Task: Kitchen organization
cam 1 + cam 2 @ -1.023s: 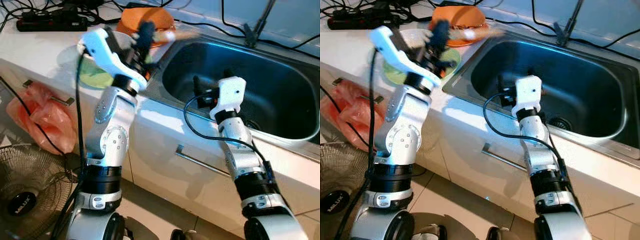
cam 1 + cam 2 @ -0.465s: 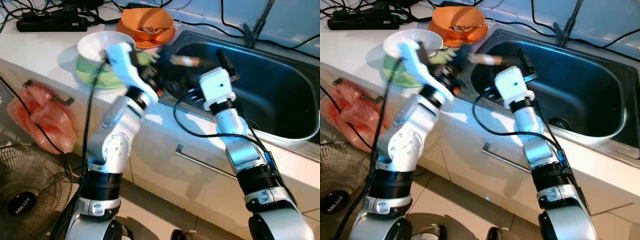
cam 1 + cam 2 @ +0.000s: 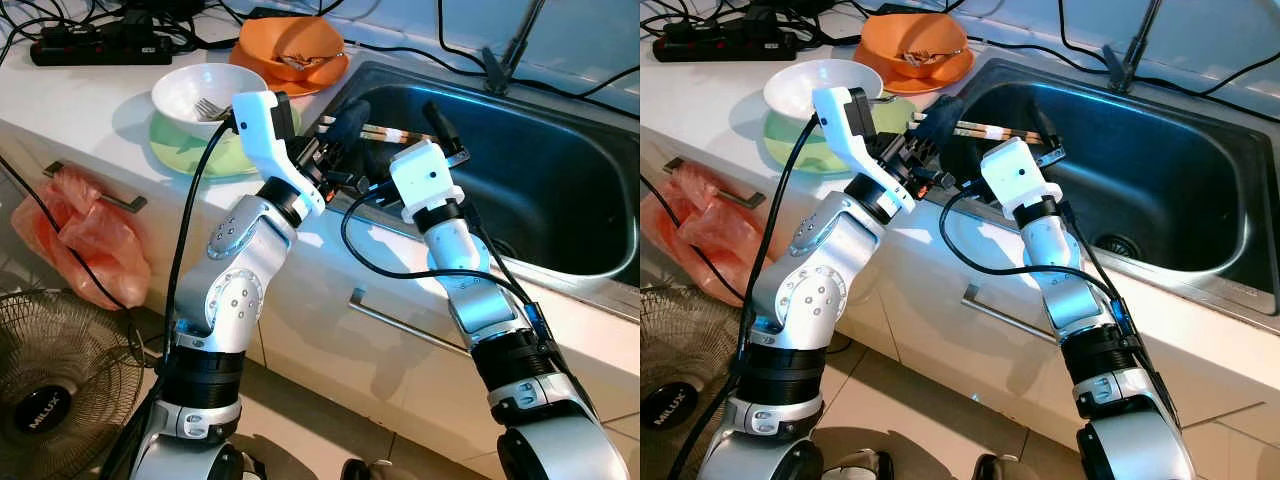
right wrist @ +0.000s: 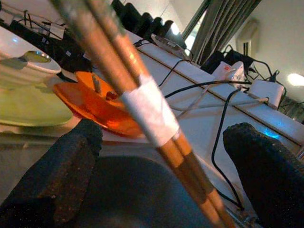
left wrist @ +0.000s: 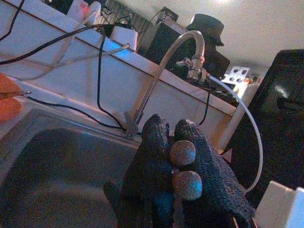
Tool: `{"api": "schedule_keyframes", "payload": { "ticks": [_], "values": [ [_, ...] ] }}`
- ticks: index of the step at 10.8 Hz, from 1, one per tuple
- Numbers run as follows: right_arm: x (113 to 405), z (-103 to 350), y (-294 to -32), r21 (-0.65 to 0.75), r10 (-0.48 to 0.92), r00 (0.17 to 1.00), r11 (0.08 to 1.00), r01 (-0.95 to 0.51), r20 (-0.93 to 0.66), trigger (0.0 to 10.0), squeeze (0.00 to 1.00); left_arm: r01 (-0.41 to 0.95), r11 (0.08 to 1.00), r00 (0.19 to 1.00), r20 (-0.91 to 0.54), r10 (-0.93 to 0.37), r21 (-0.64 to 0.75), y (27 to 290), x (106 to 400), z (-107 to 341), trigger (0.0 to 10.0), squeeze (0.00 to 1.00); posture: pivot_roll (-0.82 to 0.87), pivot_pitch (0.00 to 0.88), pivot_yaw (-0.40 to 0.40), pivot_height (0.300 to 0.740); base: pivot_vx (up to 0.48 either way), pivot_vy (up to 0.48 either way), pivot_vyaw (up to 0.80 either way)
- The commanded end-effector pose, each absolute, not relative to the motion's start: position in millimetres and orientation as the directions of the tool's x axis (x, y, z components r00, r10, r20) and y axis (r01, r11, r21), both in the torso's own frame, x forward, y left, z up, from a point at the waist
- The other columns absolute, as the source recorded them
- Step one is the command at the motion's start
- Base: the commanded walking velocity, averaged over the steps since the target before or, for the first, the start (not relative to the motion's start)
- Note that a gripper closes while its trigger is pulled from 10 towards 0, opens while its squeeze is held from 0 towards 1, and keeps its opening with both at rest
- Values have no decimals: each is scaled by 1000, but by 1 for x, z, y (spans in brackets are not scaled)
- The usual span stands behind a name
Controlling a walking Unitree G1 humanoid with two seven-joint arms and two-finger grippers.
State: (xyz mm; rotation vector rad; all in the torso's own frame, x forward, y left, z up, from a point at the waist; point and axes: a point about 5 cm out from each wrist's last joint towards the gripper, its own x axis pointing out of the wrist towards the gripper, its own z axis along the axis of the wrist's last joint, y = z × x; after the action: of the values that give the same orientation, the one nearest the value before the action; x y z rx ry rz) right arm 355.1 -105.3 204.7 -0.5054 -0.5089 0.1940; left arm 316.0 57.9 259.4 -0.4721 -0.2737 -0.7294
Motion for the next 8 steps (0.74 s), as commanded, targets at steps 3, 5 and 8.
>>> {"api": "schedule_keyframes", "payload": {
  "ticks": [3,5,8],
  "values": [
    [359,199,-109,-527,282,880,849,-44,382,0,0,723,622,686,413,-599,-300,55,310,265,10000,0,86,118,-28,740,0,0,0],
    [359,199,-109,-525,276,883,850,-39,381,0,0,720,625,689,411,-597,-301,56,310,266,10000,0,86,119,-28,740,0,0,0],
    [361,199,-112,-521,254,887,854,-18,387,0,0,734,611,677,405,-615,-298,54,308,266,10000,0,88,118,-27,740,0,0,0]
  ]
}}
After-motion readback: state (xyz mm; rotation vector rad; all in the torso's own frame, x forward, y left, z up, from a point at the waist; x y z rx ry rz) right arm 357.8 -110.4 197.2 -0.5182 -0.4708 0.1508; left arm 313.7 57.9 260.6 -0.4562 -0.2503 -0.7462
